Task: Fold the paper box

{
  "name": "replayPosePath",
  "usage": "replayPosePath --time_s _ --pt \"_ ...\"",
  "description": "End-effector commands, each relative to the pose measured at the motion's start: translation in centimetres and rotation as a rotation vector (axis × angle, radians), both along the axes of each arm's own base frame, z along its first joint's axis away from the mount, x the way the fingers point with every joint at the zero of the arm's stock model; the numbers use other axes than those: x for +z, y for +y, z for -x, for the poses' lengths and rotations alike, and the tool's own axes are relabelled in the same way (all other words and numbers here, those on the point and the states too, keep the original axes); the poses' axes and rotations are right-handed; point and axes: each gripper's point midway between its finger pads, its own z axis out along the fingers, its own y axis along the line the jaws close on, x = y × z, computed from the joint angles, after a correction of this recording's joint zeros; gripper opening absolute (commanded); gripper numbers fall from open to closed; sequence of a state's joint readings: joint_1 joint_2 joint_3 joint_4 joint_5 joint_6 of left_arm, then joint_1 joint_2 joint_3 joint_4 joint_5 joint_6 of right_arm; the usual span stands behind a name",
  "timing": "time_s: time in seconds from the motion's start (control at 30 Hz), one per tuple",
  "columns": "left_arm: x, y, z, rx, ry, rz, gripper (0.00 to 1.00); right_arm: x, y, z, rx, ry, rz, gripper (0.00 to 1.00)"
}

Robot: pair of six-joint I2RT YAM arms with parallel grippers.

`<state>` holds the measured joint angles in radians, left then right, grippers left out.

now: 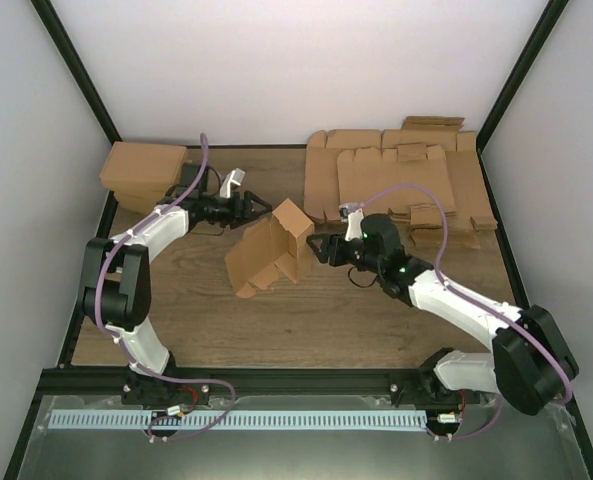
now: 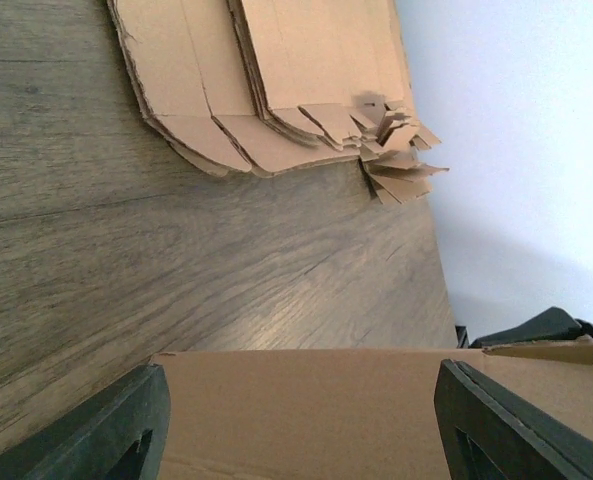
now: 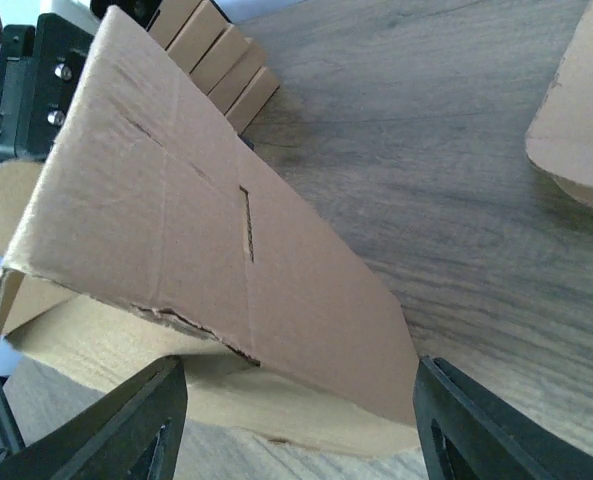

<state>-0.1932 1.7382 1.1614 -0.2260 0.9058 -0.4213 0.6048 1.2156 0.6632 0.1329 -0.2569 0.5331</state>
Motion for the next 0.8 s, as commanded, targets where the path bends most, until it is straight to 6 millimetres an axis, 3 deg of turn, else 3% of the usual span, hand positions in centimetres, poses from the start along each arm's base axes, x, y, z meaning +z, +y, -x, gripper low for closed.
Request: replayPosePath --time_s 0.0,0.33,0.57,0.77 --pt "1.9 -0.8 0.3 -0.054 -0.050 0.040 0.75 2.5 1.1 -1.6 0.016 -0.054 -0.002 0.65" --pt "3.1 -2.4 2.0 -0.128 -0.064 0.081 0.76 2.4 1.5 -2.3 0.019 -0.053 0.017 0.65" --pt "3.9 -2.2 2.6 -0.126 -0.076 0.073 0.76 3.2 1.9 -2.5 0.037 -0.059 0.012 0.65" --pt "3.5 -2.2 3.1 -0.134 -0.066 0.072 0.74 2.4 2.3 -3.0 0.041 -0.031 0.034 0.62"
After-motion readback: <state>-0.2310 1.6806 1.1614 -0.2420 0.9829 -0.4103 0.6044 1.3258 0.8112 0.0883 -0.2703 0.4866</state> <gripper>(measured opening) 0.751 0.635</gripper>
